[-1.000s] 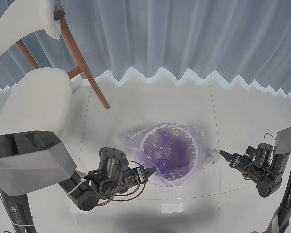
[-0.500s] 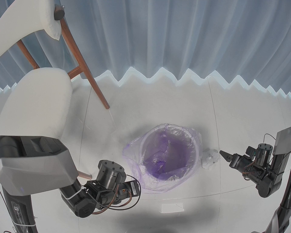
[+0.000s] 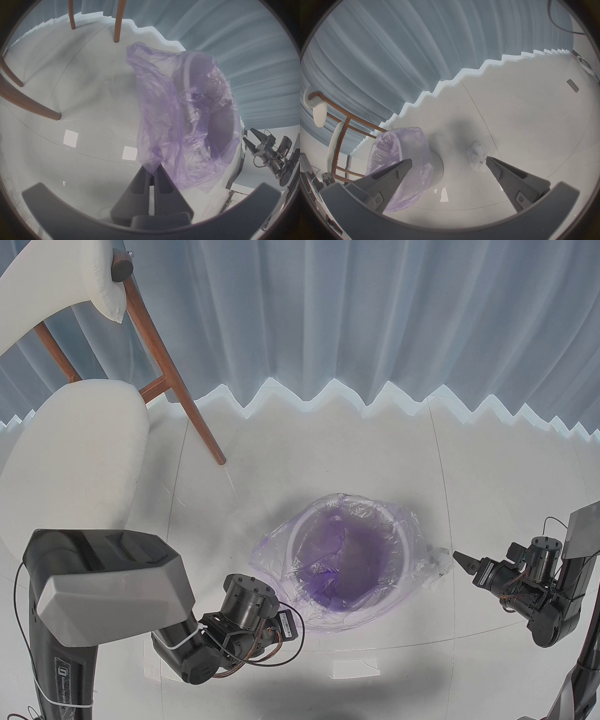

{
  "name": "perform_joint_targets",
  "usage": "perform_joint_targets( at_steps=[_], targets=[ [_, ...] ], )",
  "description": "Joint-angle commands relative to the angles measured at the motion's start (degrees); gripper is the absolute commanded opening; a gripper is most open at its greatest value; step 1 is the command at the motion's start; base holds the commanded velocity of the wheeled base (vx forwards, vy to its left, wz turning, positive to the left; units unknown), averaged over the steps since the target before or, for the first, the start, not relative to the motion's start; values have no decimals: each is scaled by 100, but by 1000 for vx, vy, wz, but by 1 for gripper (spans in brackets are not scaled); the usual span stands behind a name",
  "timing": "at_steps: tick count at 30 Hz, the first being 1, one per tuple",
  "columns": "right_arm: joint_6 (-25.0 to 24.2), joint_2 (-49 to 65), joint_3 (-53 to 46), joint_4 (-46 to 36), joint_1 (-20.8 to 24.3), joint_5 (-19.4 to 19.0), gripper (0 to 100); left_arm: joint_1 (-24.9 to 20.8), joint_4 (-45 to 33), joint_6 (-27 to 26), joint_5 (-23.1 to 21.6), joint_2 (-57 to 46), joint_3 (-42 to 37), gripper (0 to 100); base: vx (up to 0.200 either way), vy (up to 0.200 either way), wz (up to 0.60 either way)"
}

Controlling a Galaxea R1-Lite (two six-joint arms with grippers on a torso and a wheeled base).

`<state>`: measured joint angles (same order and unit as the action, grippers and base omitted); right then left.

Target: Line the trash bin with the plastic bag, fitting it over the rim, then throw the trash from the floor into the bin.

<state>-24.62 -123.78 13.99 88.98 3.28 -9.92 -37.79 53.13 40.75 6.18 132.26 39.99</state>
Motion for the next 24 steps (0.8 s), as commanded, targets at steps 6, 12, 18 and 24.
perform_joint_targets(
  at_steps=[6,12,18,24],
  targets=[
    [2,-41,7,102,-3,-1,100,-79,84,12,173,169,185,100,0,0,0],
    [54,-102,270,49,-469,-54,100,-150,119,3,322,-1308,-755,100,0,0,0],
    [450,-840,1721,-1374,-1110,-106,100,-448,-206,-217,287,-3602,-1924,100,0,0,0],
    [599,-849,3206,-3484,-1198,-300,100,-598,-444,-463,278,-4814,-2917,100,0,0,0]
  ],
)
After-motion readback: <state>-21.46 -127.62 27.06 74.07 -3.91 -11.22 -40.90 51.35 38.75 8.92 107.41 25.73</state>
